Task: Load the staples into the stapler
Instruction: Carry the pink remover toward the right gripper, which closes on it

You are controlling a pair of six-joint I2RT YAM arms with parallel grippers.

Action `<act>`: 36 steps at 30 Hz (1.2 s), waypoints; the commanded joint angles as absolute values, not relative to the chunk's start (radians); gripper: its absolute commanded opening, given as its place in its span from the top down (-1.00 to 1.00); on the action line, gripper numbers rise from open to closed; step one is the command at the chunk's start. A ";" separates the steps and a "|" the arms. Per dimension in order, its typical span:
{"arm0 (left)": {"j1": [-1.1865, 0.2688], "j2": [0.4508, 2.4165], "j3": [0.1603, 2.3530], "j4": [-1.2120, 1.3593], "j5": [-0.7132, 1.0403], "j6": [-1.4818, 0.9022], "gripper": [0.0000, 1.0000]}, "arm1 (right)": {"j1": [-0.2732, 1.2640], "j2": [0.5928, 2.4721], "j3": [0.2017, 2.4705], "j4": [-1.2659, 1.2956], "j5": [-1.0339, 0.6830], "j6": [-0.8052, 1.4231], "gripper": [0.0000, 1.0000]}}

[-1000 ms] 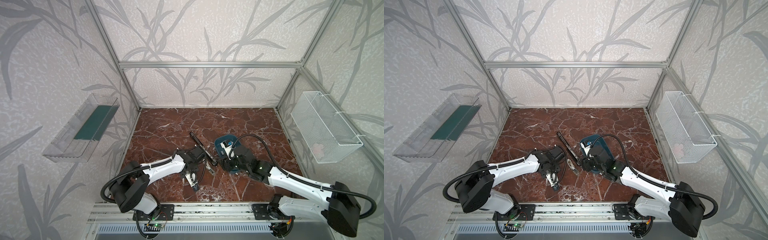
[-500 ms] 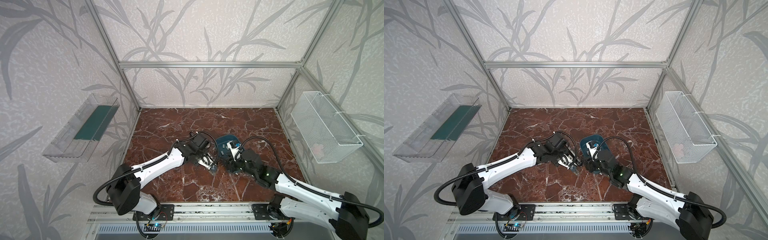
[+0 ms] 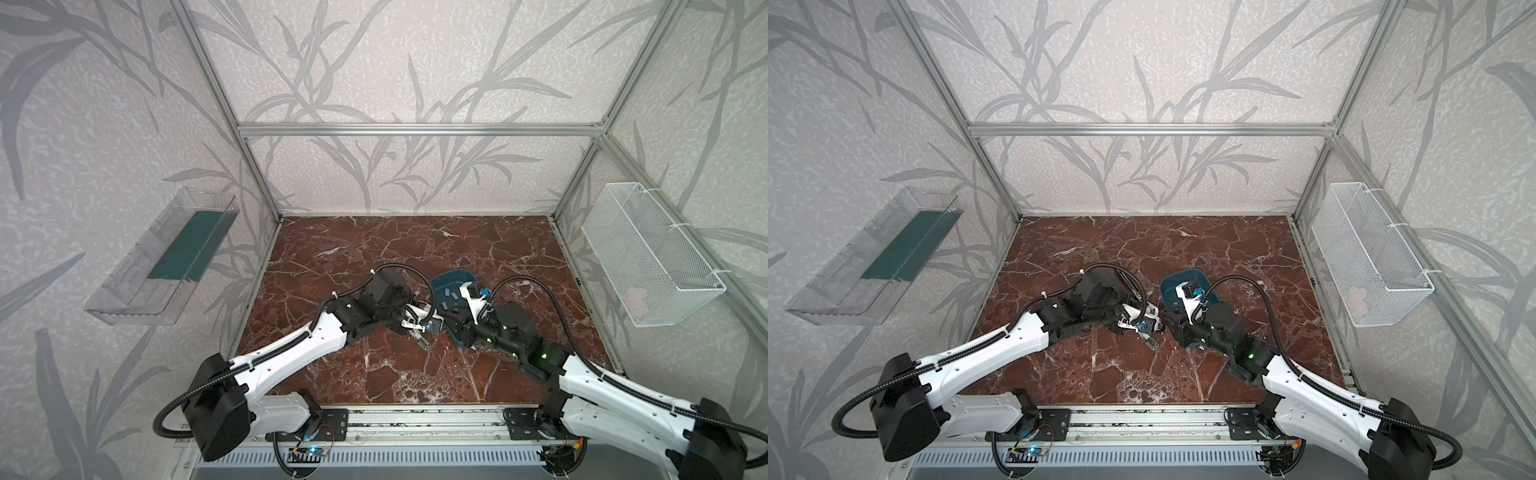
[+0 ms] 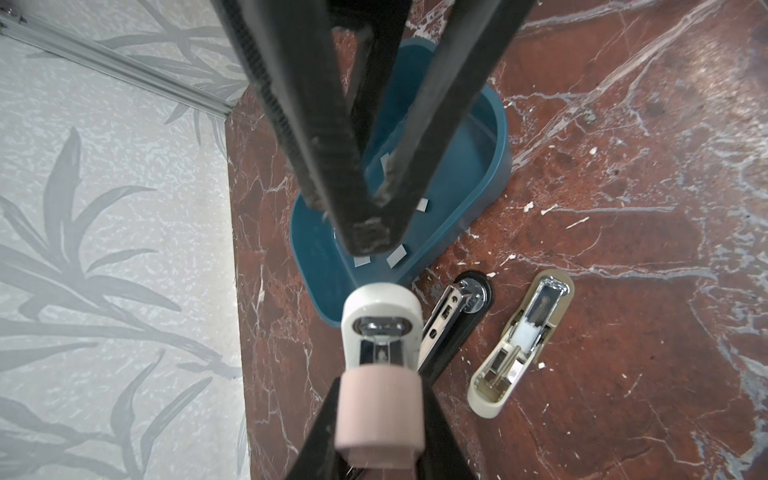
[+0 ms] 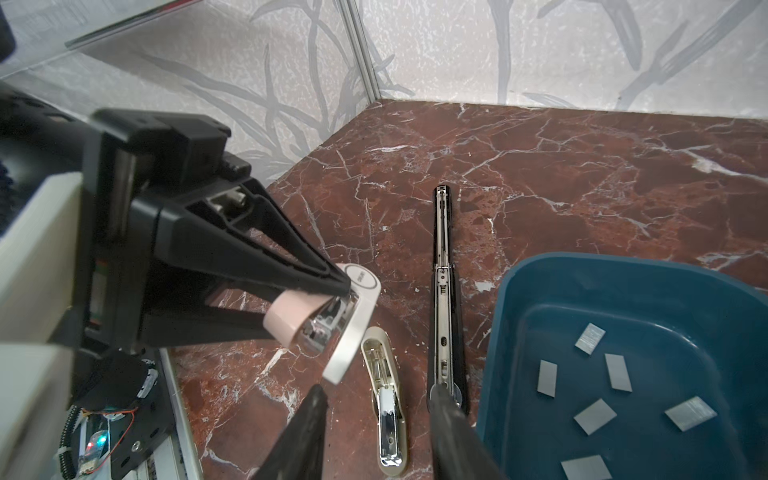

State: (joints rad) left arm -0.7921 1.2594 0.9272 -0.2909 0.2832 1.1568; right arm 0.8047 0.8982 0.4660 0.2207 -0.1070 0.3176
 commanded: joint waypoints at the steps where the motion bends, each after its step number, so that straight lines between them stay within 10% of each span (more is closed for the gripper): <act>1: -0.797 1.226 0.921 -0.246 0.330 1.120 1.00 | 0.802 0.906 0.459 0.291 -0.162 0.325 0.20; 30: -0.818 1.116 0.876 -0.221 0.486 1.115 1.00 | 0.802 1.071 0.495 0.253 -0.073 0.368 0.55; 36: -0.777 1.114 0.882 -0.198 0.488 1.032 1.00 | 0.802 1.005 0.483 0.235 -0.027 0.301 0.04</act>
